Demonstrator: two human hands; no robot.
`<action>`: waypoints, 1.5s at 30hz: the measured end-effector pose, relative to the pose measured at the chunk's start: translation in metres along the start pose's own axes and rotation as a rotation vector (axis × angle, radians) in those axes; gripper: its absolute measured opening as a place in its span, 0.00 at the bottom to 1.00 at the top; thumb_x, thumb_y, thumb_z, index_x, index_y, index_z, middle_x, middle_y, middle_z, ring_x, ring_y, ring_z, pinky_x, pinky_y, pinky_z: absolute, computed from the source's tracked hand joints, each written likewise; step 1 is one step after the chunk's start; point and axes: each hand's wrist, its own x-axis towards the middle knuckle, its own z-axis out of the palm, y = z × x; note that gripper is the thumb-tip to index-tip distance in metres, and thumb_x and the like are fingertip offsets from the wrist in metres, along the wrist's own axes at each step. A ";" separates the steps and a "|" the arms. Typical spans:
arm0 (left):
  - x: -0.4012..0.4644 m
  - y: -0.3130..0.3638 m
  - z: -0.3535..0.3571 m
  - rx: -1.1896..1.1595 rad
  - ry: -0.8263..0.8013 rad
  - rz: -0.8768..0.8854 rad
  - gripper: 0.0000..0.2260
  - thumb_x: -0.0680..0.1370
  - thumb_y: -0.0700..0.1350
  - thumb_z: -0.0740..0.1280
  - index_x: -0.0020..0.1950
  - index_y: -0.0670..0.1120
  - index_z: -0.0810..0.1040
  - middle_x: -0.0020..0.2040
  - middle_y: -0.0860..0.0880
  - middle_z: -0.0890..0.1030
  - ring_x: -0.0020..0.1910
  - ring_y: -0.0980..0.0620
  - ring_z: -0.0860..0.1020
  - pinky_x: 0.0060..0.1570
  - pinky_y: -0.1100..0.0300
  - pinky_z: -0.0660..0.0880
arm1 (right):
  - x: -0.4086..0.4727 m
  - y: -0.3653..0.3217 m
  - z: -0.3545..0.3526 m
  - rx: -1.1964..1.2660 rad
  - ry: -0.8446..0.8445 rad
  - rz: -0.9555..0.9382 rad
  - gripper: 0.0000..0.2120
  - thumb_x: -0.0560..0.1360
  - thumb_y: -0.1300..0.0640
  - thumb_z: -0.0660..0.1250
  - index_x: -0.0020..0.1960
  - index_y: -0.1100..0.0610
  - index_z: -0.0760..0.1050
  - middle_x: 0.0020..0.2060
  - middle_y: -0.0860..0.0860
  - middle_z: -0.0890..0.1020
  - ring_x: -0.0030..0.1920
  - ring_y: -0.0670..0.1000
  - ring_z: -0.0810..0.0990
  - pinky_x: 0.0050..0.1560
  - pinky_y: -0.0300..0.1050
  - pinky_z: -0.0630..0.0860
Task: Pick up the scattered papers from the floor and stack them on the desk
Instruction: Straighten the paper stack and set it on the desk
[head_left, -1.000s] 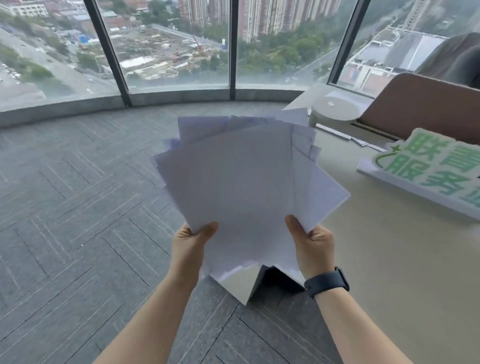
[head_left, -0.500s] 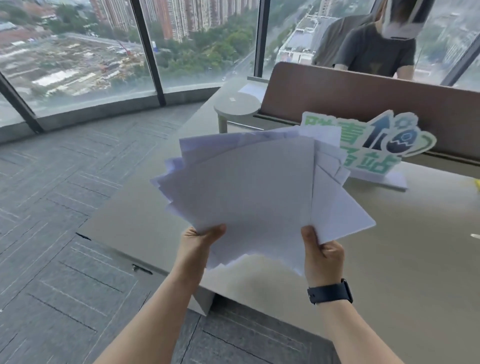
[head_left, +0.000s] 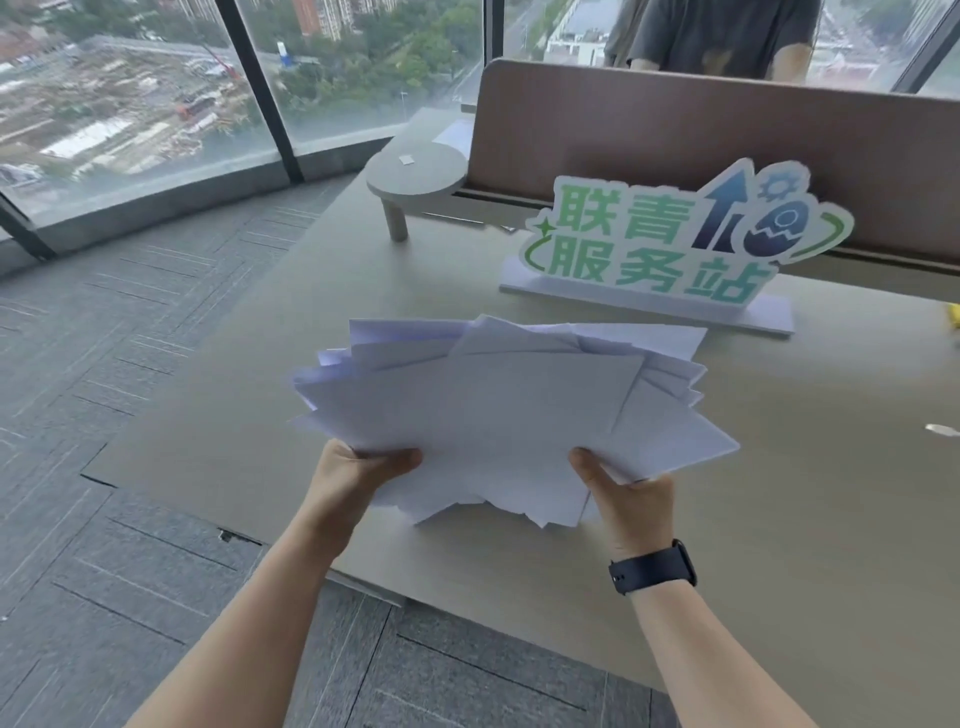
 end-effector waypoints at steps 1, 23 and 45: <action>0.000 0.004 0.001 0.004 -0.003 0.019 0.27 0.55 0.45 0.79 0.52 0.37 0.83 0.48 0.42 0.86 0.44 0.47 0.84 0.43 0.55 0.80 | 0.003 -0.003 -0.001 0.019 -0.005 -0.011 0.10 0.66 0.68 0.76 0.38 0.54 0.81 0.31 0.37 0.84 0.36 0.36 0.82 0.37 0.28 0.76; 0.022 0.028 0.009 -0.006 -0.079 0.216 0.35 0.48 0.60 0.82 0.50 0.46 0.81 0.43 0.55 0.87 0.45 0.57 0.84 0.43 0.64 0.78 | 0.005 -0.045 0.032 0.472 -0.078 -0.169 0.14 0.69 0.66 0.52 0.41 0.61 0.76 0.35 0.52 0.76 0.39 0.52 0.73 0.39 0.40 0.69; 0.020 0.032 0.021 -0.039 -0.071 0.137 0.18 0.56 0.46 0.80 0.44 0.47 0.85 0.43 0.51 0.86 0.44 0.53 0.83 0.43 0.61 0.79 | -0.001 -0.028 0.030 0.206 -0.024 -0.269 0.14 0.71 0.65 0.71 0.38 0.47 0.85 0.35 0.40 0.85 0.40 0.40 0.83 0.42 0.35 0.77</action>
